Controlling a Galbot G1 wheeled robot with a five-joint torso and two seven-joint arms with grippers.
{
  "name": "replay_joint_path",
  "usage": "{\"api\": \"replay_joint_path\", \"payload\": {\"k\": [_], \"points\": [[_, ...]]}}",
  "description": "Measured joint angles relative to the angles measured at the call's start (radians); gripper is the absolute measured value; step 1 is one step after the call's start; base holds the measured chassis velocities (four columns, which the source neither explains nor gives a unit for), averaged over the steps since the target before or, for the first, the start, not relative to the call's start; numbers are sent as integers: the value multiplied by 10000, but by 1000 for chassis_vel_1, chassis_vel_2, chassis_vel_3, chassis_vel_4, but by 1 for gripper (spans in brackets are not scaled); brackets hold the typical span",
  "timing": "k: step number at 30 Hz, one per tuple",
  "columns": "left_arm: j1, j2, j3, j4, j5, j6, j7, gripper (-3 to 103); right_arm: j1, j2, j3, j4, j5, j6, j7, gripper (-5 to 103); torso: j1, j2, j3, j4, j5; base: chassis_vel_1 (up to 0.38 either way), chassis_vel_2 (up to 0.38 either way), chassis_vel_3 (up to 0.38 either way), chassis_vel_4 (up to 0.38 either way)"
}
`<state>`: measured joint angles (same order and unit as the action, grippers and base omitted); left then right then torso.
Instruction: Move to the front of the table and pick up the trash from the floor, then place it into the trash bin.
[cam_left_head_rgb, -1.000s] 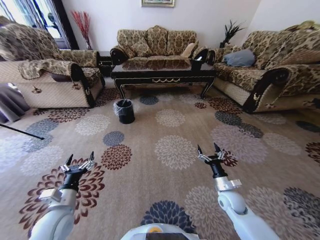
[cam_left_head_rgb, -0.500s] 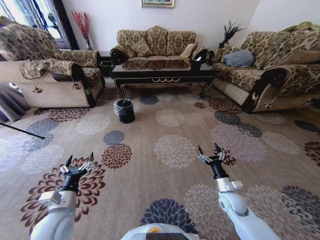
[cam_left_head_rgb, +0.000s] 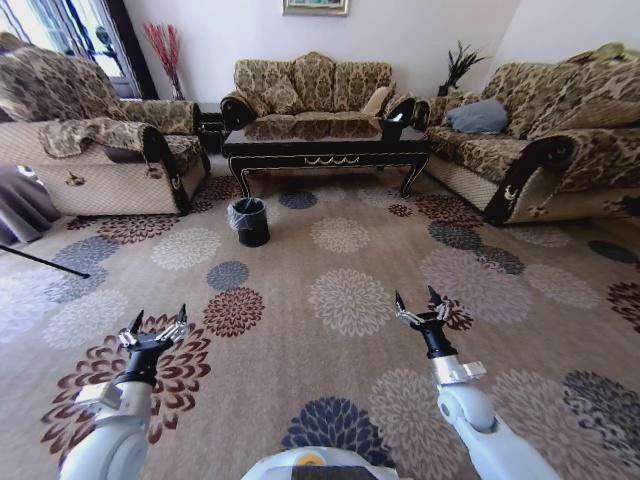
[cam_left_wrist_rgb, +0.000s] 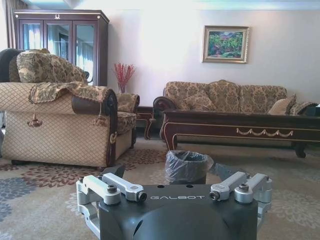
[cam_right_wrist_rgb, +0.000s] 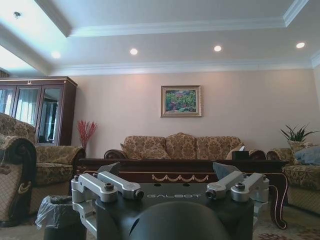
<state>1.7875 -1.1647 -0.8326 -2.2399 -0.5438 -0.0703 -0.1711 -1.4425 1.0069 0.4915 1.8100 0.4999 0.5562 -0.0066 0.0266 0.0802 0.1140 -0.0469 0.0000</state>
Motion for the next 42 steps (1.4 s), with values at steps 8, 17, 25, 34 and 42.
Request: {"api": "replay_joint_path", "payload": {"k": [8,17,25,34,42], "points": [[-117,11,14,170,-16,0,-6,100,85,-9,-85,-87,28,18,-19,100,1,0,0,0,0,0,0,0,0],[-152,41,23,230,-37,1,-17,100,139,9,-157,-139,24,19,8,100,1,0,0,0,0,0,0,0,0],[-152,106,21,229,-98,6,-7,100,125,51,-187,-201,-15,6,12,100,2,0,0,0,0,0,0,0,0],[-133,127,34,229,-90,4,28,100,84,10,-166,-200,105,7,-94,100,2,0,0,0,0,0,0,0,0],[-113,118,50,242,-68,1,35,100,117,-2,-205,-200,213,43,-186,100,2,0,0,0,1,0,0,0,0]]}}
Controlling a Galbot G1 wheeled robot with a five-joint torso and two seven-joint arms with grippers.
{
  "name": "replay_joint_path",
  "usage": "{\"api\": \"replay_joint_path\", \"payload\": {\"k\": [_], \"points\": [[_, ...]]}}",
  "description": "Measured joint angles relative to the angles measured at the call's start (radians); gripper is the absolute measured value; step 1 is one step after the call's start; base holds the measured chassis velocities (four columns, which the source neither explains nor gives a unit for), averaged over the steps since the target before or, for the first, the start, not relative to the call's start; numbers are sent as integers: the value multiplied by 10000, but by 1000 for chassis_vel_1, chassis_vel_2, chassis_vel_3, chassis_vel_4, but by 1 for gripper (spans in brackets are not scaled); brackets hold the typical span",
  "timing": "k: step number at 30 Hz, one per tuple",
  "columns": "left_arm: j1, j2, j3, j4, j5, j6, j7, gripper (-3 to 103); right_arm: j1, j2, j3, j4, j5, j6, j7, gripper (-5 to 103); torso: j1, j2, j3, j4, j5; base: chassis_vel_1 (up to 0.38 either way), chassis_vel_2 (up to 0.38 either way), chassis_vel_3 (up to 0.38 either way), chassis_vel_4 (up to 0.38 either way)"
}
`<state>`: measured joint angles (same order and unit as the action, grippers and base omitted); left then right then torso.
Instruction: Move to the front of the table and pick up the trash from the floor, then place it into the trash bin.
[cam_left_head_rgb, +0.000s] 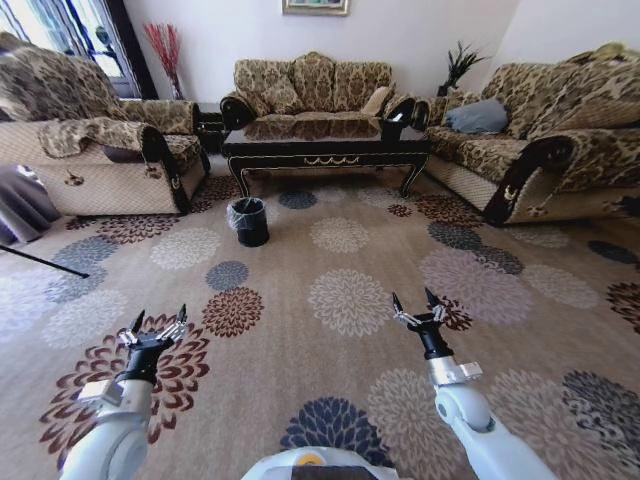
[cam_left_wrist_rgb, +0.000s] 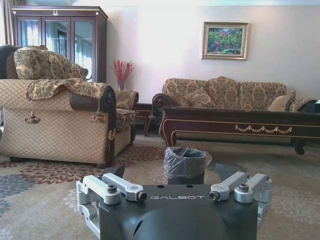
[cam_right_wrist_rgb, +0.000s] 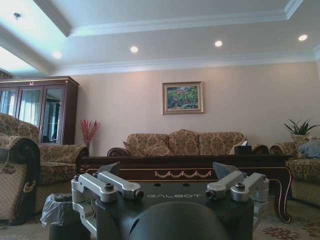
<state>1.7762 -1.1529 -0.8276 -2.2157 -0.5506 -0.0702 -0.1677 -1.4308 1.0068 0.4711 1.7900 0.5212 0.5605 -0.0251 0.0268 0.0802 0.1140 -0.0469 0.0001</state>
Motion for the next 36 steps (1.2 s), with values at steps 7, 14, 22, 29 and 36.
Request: {"api": "replay_joint_path", "payload": {"k": [7,14,22,29,36], "points": [[-2,1,0,35,39,-6,-12,100,29,-29,-20,-36,11,1,-7,100,0,0,0,0,0,0,0,0,0],[34,146,-238,-106,-284,-163,687,100,-19,-12,67,-46,-65,9,4,100,0,3,1,-1,-1,0,0,0,0],[16,228,-345,-199,-621,-190,924,100,-84,13,171,-71,-81,14,109,100,34,191,153,-1,-1,0,0,0,0],[-102,167,-281,29,-576,-248,1023,100,-190,87,239,-1,-146,14,147,100,71,480,410,-1,-1,0,0,0,0],[-153,176,-366,1,-613,-156,1222,100,-309,85,382,174,-189,9,192,100,127,816,685,-1,-1,0,0,0,0]]}}
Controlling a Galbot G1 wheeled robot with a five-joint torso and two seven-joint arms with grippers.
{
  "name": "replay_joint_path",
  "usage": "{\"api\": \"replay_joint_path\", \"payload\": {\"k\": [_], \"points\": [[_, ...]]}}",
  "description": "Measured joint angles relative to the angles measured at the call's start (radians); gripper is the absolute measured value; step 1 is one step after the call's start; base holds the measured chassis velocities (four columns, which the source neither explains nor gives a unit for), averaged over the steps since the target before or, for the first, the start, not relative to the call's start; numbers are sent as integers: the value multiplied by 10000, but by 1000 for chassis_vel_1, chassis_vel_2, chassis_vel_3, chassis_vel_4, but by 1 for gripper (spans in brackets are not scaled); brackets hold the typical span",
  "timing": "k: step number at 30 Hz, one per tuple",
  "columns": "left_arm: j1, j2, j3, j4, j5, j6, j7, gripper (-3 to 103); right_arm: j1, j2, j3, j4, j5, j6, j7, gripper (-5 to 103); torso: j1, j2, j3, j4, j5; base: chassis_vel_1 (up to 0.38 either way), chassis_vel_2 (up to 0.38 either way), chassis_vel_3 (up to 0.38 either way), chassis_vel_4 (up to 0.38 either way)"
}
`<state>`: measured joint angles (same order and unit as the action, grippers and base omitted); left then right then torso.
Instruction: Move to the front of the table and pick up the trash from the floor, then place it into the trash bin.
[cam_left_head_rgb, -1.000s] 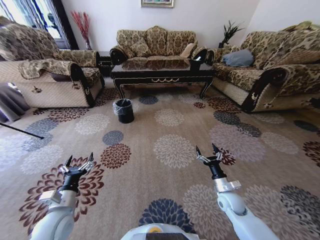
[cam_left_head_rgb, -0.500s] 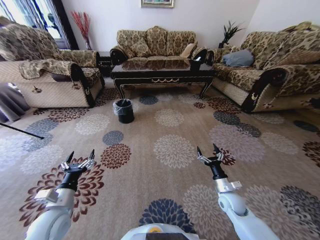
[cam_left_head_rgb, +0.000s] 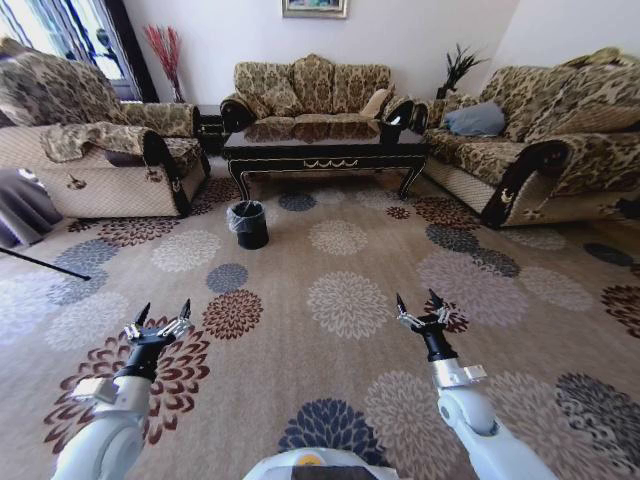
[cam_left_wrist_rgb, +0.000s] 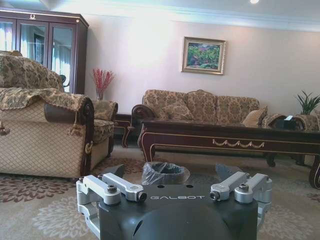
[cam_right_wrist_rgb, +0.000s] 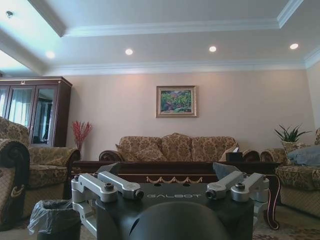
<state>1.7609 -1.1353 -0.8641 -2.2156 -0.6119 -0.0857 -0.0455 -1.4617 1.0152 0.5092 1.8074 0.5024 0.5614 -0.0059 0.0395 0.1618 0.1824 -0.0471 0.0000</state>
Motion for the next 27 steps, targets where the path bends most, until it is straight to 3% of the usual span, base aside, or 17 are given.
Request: {"api": "replay_joint_path", "payload": {"k": [27], "points": [[38,-242,-284,56,126,260,784,100,-156,96,185,323,-50,-263,158,100,290,1119,830,0,0,0,0,0,0]]}}
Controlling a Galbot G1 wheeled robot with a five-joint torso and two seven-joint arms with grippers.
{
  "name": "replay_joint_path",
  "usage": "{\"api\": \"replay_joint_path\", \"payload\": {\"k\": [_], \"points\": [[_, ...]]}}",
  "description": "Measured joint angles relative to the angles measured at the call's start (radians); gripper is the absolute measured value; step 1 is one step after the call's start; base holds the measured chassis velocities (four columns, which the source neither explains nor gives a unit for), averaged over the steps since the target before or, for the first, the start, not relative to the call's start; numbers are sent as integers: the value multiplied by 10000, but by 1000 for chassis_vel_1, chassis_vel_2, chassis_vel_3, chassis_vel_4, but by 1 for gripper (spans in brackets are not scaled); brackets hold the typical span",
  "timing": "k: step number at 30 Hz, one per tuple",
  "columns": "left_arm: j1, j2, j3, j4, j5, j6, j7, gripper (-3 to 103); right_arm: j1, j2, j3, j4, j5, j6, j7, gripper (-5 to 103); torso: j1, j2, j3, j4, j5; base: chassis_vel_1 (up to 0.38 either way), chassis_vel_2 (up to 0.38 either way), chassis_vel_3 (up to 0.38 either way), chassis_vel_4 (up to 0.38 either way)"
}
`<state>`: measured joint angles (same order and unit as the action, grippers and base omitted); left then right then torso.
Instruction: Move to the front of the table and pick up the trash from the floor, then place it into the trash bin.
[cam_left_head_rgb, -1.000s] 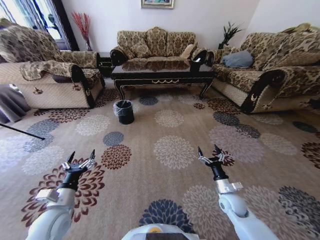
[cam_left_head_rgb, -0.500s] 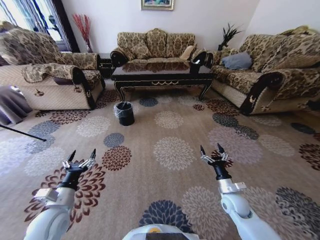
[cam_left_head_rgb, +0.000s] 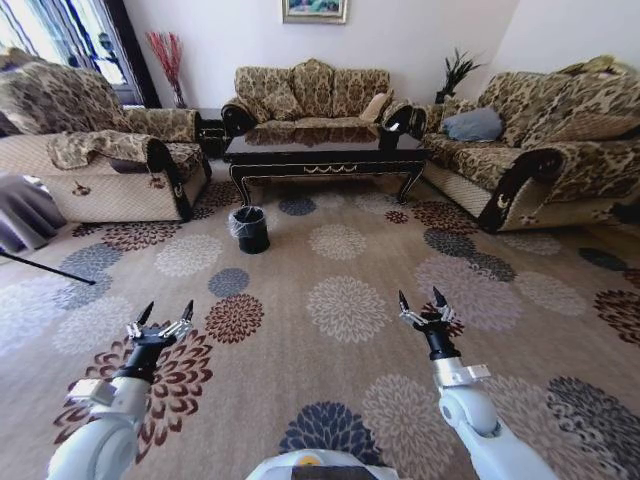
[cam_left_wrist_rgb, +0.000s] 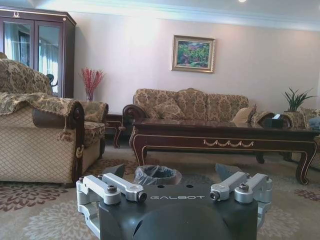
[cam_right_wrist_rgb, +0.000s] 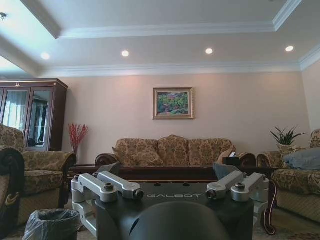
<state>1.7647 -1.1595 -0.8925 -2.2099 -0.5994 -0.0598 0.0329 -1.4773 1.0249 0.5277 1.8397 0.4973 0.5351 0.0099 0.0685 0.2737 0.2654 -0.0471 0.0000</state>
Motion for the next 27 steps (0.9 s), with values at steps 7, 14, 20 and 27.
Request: {"api": "replay_joint_path", "payload": {"k": [7,14,20,27], "points": [[-107,8,45,151,26,7,-15,100,-27,-8,110,25,16,0,5,100,70,256,188,0,0,0,0,0,0],[-121,-90,54,241,101,4,-140,100,7,81,75,20,20,-12,29,100,161,576,419,0,0,0,0,0,0],[-153,-198,59,239,166,92,-316,100,16,80,41,30,20,-123,99,100,223,774,552,-1,0,0,0,0,0],[-342,-144,-10,184,-29,517,-734,100,-17,31,113,98,-54,-323,321,100,325,1062,740,-2,0,0,0,0,0]]}}
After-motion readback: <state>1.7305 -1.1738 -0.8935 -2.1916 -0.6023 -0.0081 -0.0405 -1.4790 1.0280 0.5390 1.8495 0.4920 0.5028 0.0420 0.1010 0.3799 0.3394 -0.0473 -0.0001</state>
